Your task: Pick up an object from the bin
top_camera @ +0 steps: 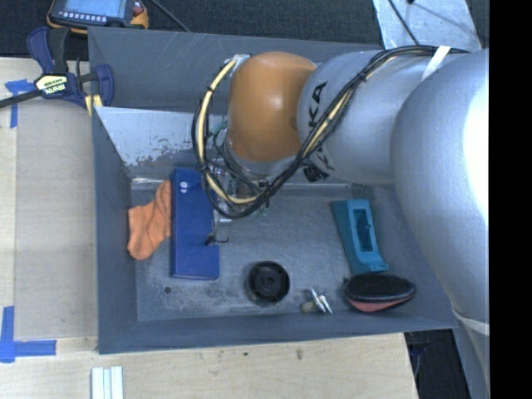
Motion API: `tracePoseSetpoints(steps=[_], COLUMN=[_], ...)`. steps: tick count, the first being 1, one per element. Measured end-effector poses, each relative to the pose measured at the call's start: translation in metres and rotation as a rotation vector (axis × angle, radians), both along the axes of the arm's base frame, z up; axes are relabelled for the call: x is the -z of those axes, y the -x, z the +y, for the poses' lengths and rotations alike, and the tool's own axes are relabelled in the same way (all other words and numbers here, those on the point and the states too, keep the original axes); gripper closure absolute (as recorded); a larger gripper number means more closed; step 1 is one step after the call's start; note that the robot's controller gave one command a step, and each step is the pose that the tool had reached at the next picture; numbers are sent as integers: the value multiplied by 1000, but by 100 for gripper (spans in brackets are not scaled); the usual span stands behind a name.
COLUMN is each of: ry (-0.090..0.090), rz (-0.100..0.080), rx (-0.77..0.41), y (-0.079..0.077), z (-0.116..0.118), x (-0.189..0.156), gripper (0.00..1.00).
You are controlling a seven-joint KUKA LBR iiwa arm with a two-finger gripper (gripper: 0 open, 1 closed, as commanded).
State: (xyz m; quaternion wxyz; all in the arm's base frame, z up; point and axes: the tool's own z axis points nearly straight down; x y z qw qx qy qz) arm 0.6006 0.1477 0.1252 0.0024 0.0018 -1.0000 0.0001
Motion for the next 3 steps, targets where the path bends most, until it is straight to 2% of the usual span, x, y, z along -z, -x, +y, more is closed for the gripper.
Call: tracePoseSetpoints(steps=[1,2,3], ry=[-1,0,-3], rz=[-7,-14,-20], rx=[3,-21,-108], y=[-1,-5,9], z=[-1,47,77], x=[-5,31,41], gripper=[0,0,0])
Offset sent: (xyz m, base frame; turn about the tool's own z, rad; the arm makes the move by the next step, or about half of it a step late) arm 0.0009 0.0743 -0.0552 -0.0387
